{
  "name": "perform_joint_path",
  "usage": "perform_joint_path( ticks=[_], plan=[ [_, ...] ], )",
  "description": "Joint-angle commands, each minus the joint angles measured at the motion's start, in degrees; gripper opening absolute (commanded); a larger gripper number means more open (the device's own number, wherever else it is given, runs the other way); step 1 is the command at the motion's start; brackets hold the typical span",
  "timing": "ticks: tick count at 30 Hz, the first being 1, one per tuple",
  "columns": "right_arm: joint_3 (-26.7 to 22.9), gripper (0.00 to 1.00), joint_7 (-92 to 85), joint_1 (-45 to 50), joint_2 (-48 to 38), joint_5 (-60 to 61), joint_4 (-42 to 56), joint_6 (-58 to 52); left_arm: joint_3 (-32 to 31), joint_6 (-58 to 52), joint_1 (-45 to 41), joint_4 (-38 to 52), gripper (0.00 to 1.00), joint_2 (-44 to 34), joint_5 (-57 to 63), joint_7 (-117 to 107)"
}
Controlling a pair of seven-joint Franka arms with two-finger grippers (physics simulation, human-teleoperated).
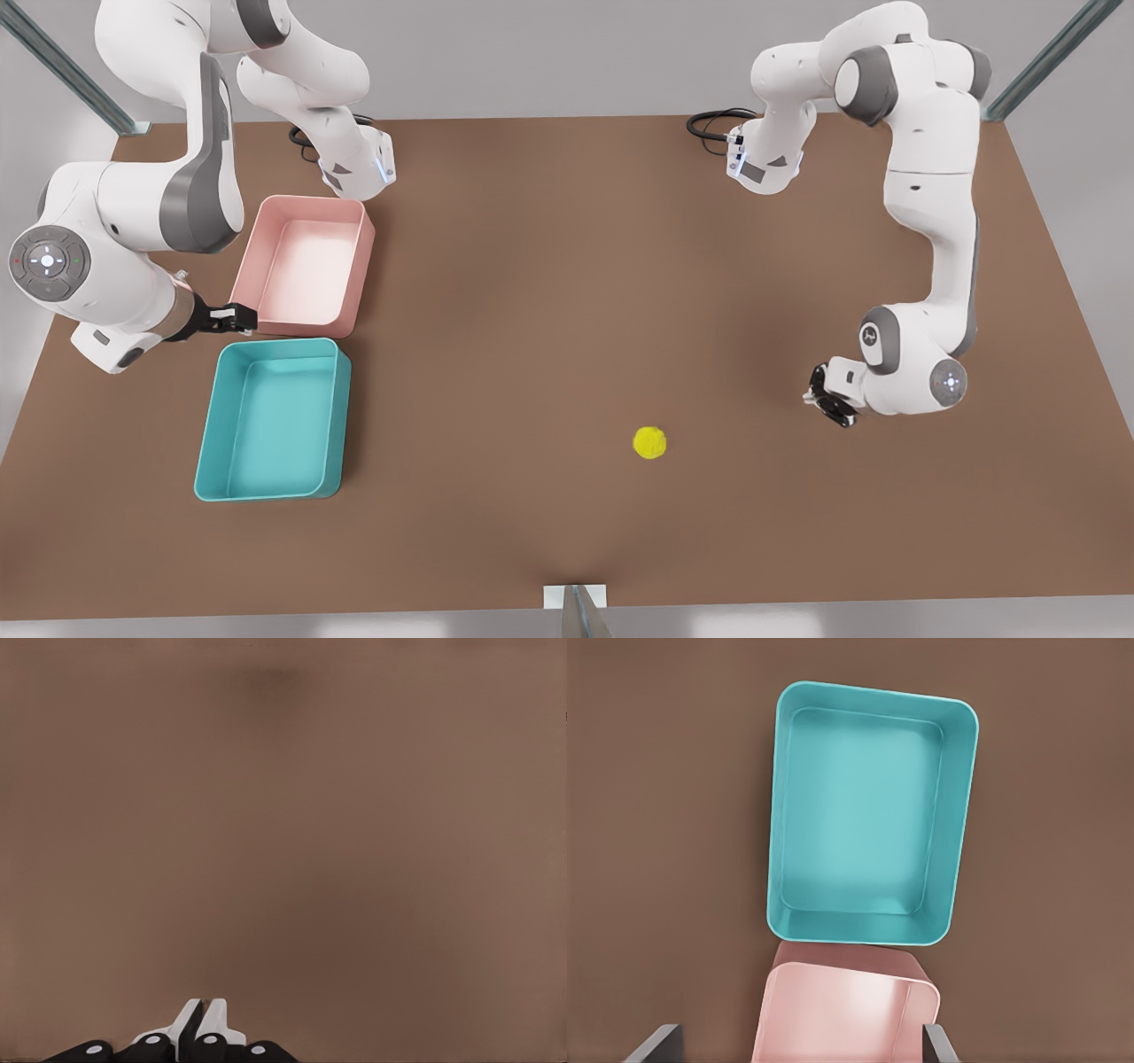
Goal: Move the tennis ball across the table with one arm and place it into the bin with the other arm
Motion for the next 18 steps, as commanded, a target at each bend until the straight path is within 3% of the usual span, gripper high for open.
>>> perform_joint_path(
  ticks=[1,2,3,4,6,7,9,13,18],
  plan=[
    [0.0,1.00,0.0,0.0,-0.1,0.0,0.0,0.0,6.4,-16.3,-5.1,0.0,1.00,-8.6,2.3,-57.2],
    [0.0,1.00,0.0,0.0,-0.1,0.0,0.0,0.0,11.9,-21.5,-8.2,1.1,1.00,-13.8,-2.1,-68.0],
    [0.0,1.00,0.0,0.0,-0.1,0.1,0.0,0.0,11.8,-29.1,-9.6,4.4,1.00,-16.3,-1.7,-78.7],
    [0.0,1.00,0.0,0.0,-0.1,0.2,-0.1,0.0,12.0,-32.2,-12.2,4.7,1.00,-19.9,3.5,-73.6],
    [0.3,1.00,0.1,0.5,0.6,0.1,-0.1,-0.3,8.1,-39.6,-12.6,14.9,1.00,-21.3,7.0,-76.9],
    [0.5,1.00,0.0,2.0,1.1,0.7,-0.1,-0.3,5.6,-40.5,-12.6,17.9,1.00,-21.3,7.0,-80.2],
    [0.3,1.00,-3.1,6.6,9.8,3.1,3.9,3.0,4.6,-41.6,-12.7,19.1,1.00,-20.6,7.0,-80.8],
    [0.3,1.00,2.5,8.6,18.0,2.9,4.9,23.1,4.3,-41.4,-12.7,19.0,1.00,-20.0,6.9,-80.4],
    [0.4,1.00,5.7,11.1,29.5,3.6,11.7,39.1,1.1,-38.1,-12.4,18.9,1.00,-18.0,7.0,-80.4]
  ],
)
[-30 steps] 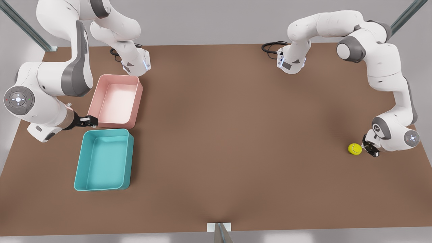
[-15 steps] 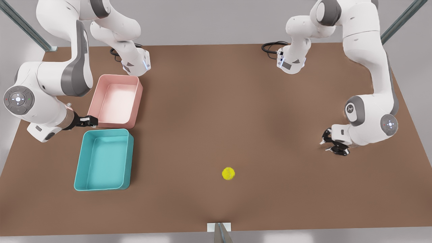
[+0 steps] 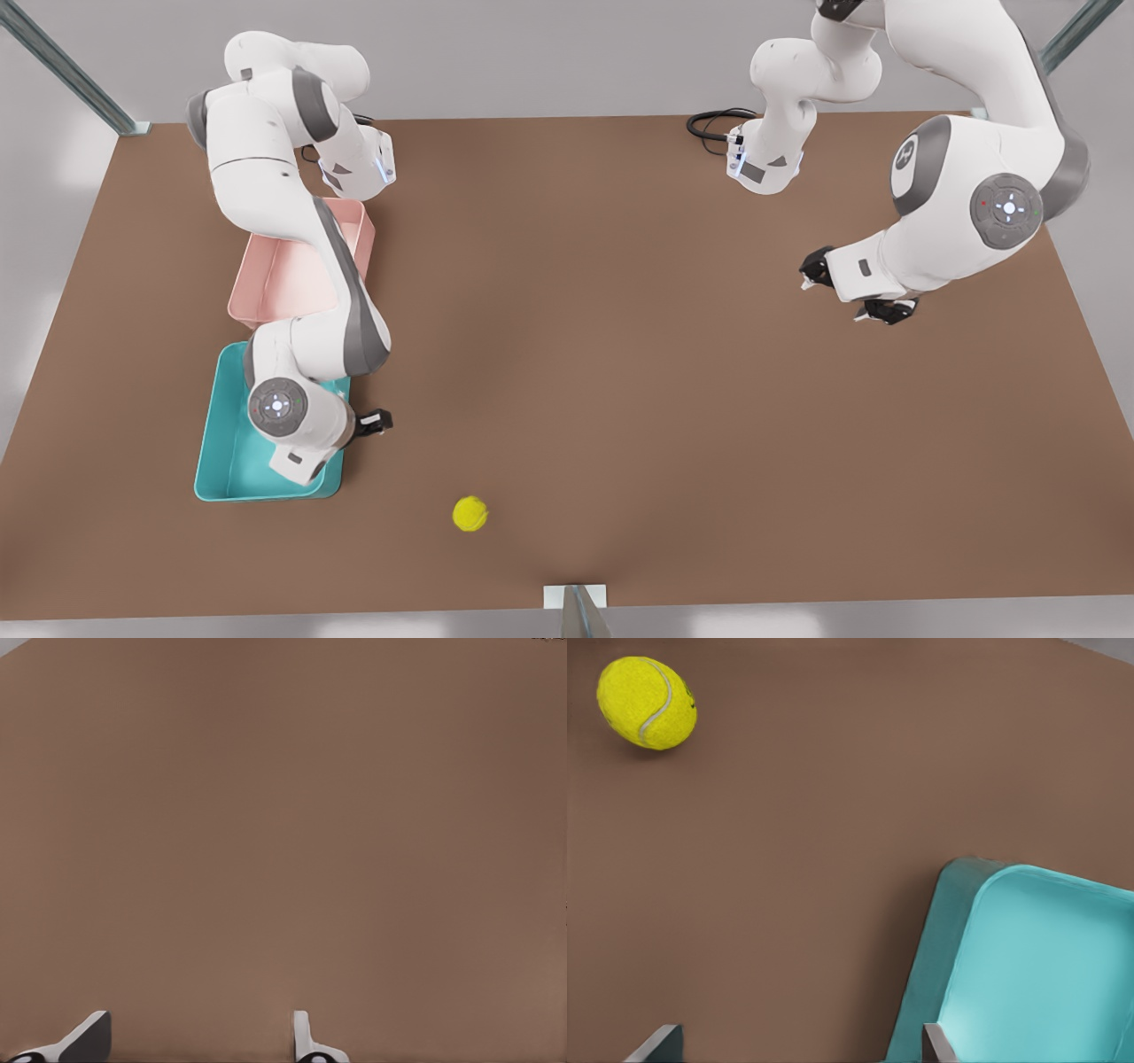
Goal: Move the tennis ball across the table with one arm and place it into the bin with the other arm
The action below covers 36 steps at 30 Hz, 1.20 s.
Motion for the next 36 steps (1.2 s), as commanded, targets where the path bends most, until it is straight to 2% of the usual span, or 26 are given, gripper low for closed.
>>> perform_joint_path(
  ticks=[1,7,12,23,36],
  plan=[
    [0.0,1.00,4.3,0.9,2.4,0.3,0.8,18.7,-0.2,-0.6,0.4,-0.2,1.00,0.7,0.1,-30.9],
    [-0.6,1.00,4.1,5.8,9.7,0.3,5.2,34.8,-0.3,-2.1,0.6,-0.2,1.00,0.6,-0.1,-30.9],
    [-2.5,1.00,3.8,6.0,21.6,0.2,15.9,47.0,-0.3,-2.1,0.5,-0.2,1.00,0.6,-0.1,-30.9],
    [-2.4,1.00,6.6,6.4,29.8,0.8,22.6,56.4,-0.3,-2.1,0.6,-0.3,1.00,0.8,-0.1,-30.9],
    [-1.8,1.00,7.7,7.3,35.5,4.4,22.7,64.2,-0.3,-2.2,1.2,-0.4,1.00,0.8,-0.1,-30.9]
  ],
)
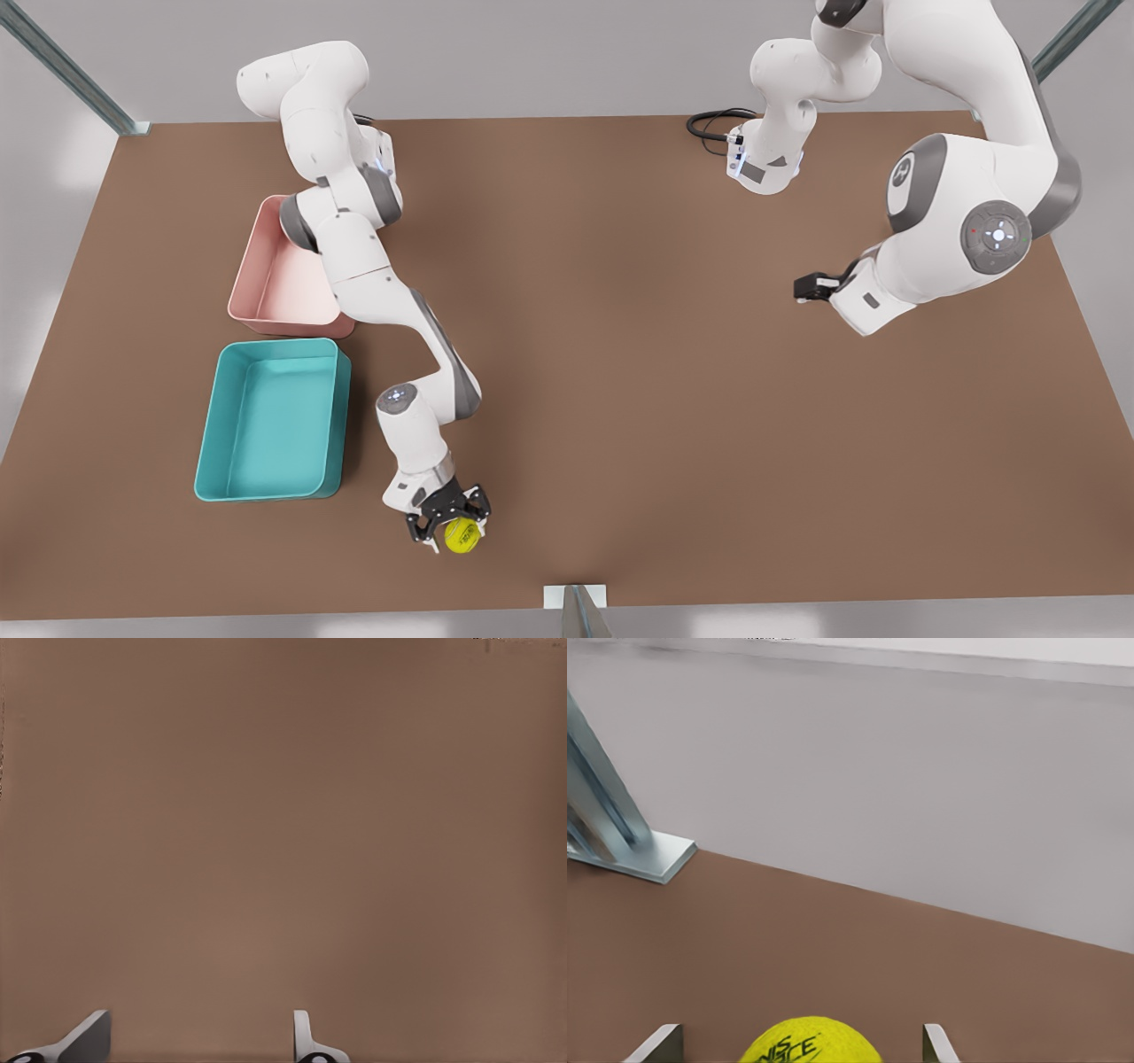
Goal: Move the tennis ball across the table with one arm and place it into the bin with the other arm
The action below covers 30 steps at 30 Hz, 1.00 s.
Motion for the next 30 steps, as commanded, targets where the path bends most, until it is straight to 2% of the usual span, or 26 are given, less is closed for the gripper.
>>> perform_joint_path(
  ticks=[1,22,23,24,25,30],
  plan=[
    [0.0,1.00,1.9,0.0,0.2,0.8,0.0,3.1,0.0,-0.1,0.1,0.0,1.00,-0.1,0.0,-4.1],
    [-0.1,1.00,1.8,0.0,3.6,0.8,0.0,5.2,0.0,-1.3,0.5,-0.2,1.00,0.2,0.0,-4.1],
    [-0.1,0.97,1.9,0.0,3.5,0.8,0.0,5.2,0.0,-1.3,0.5,-0.2,1.00,0.2,0.0,-4.1],
    [-0.1,0.84,1.8,0.0,3.5,0.8,0.0,5.2,0.0,-1.4,0.5,-0.2,1.00,0.2,0.0,-4.1],
    [-0.1,0.80,1.8,0.1,3.5,0.8,0.0,5.2,0.0,-1.4,0.5,-0.2,1.00,0.2,0.0,-4.1],
    [-0.1,0.75,1.9,0.0,3.1,0.9,0.0,5.2,0.0,-1.3,0.5,-0.2,1.00,0.3,0.0,-4.0]
  ],
)
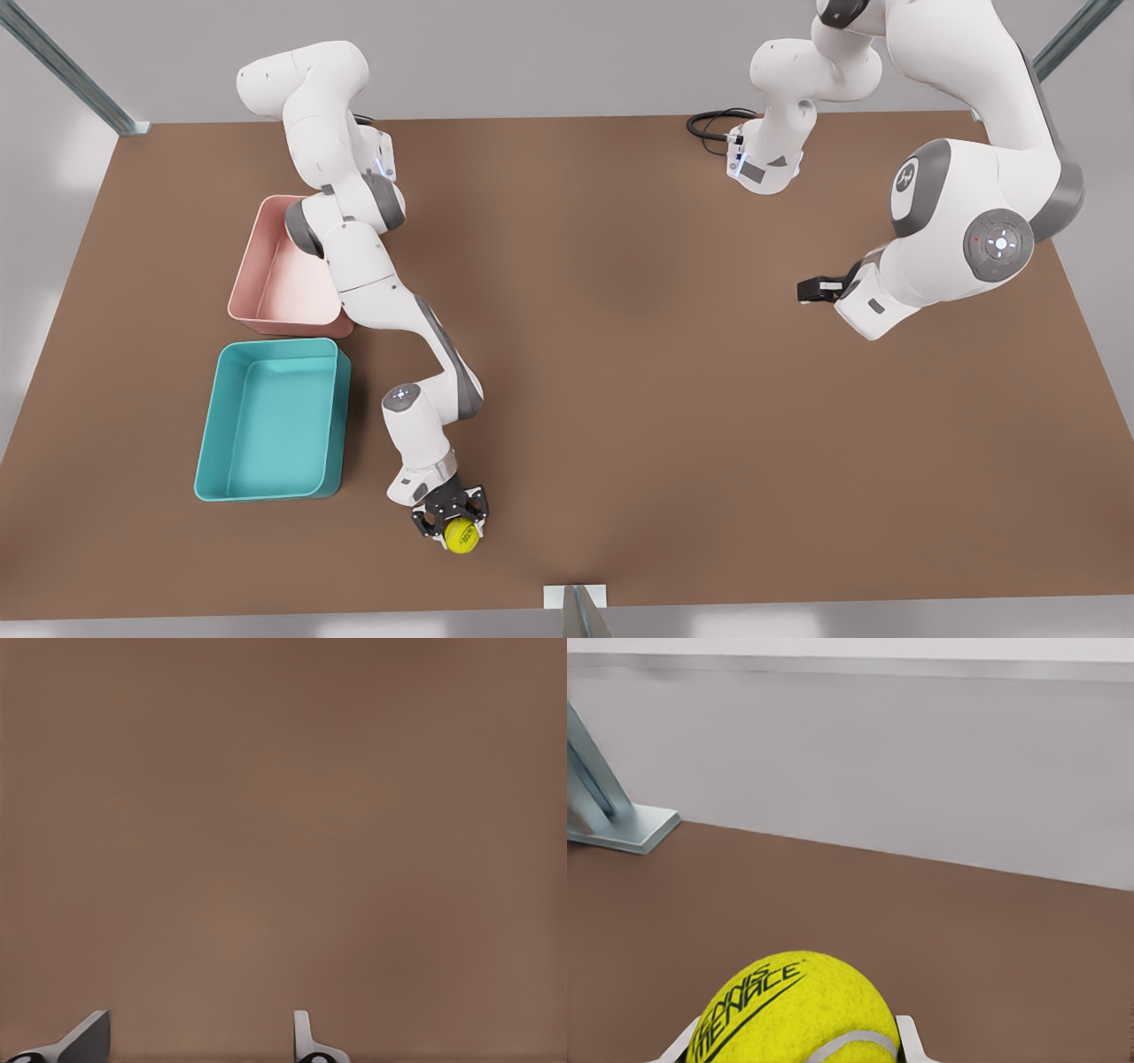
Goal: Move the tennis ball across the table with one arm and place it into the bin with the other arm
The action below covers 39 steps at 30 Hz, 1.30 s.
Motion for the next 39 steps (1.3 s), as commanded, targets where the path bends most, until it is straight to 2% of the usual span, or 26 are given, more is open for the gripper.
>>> perform_joint_path(
  ticks=[1,6,10,13,16,17,20,22,23,27,28,29,33,35,36,38,39],
  plan=[
    [0.0,0.75,0.2,0.1,-0.6,0.1,0.0,0.0,0.0,-0.1,0.0,0.0,1.00,-0.1,0.0,-0.7],
    [0.5,0.75,0.0,0.0,-3.9,0.5,-1.1,0.0,0.0,-0.2,0.0,0.0,1.00,-0.1,0.0,-0.8],
    [0.4,0.76,-0.2,-0.5,-19.8,0.3,-20.9,-0.1,0.0,-0.2,0.0,0.0,1.00,-0.1,0.1,-0.7],
    [0.3,0.76,-0.9,-0.9,-39.1,-0.1,-46.0,-0.8,0.0,-0.1,0.0,0.0,1.00,-0.1,0.1,-0.8],
    [-0.2,0.76,-10.0,-3.6,-54.4,0.0,-62.3,-6.5,0.0,0.0,0.0,0.0,1.00,-0.1,0.1,-0.8],
    [-0.8,0.76,-14.5,-5.5,-59.0,0.1,-64.7,-11.9,0.0,0.0,0.0,0.0,1.00,-0.1,0.1,-0.8],
    [-8.8,0.77,-21.6,-7.1,-66.9,0.1,-64.9,-34.1,0.0,0.1,-0.1,0.0,1.00,-0.1,0.1,-0.8],
    [-14.2,0.77,-26.4,-7.2,-66.5,0.8,-64.6,-37.5,0.0,0.1,-0.1,0.0,1.00,-0.1,0.1,-0.8],
    [-14.7,0.77,-26.9,-8.2,-65.0,1.9,-64.6,-37.8,0.0,0.1,-0.1,0.0,1.00,-0.1,0.1,-0.8],
    [-14.7,0.77,-27.0,-9.9,-59.1,6.2,-64.1,-37.8,0.0,0.1,-0.1,0.0,1.00,-0.1,0.1,-0.8],
    [-14.7,0.91,-27.0,-9.9,-58.9,6.3,-64.1,-37.8,0.0,0.0,-0.1,0.0,1.00,-0.1,0.1,-0.8],
    [-14.7,1.00,-26.9,-9.8,-58.4,6.3,-64.1,-37.8,0.0,0.1,-0.1,0.0,1.00,-0.1,0.1,-0.8],
    [-14.7,1.00,-26.8,-9.8,-58.5,6.8,-63.8,-39.1,0.0,0.0,-0.1,0.1,1.00,-0.1,0.2,-0.9],
    [-14.5,1.00,-25.1,-9.8,-59.3,6.9,-60.1,-47.7,0.0,-0.1,-0.1,0.1,1.00,-0.1,0.2,-0.9],
    [-14.6,1.00,-21.9,-10.0,-60.2,5.9,-57.4,-57.1,0.0,-1.4,-0.2,0.4,1.00,-0.3,0.0,-0.9],
    [-11.7,1.00,-16.8,-10.5,-66.1,-0.6,-50.0,-73.3,-0.1,-2.7,-0.1,0.8,1.00,-0.6,0.3,-0.8],
    [-9.4,1.00,-16.7,-11.8,-67.7,-4.7,-46.8,-76.7,0.0,-3.1,-0.1,0.8,1.00,-0.6,0.3,-0.7]
  ],
)
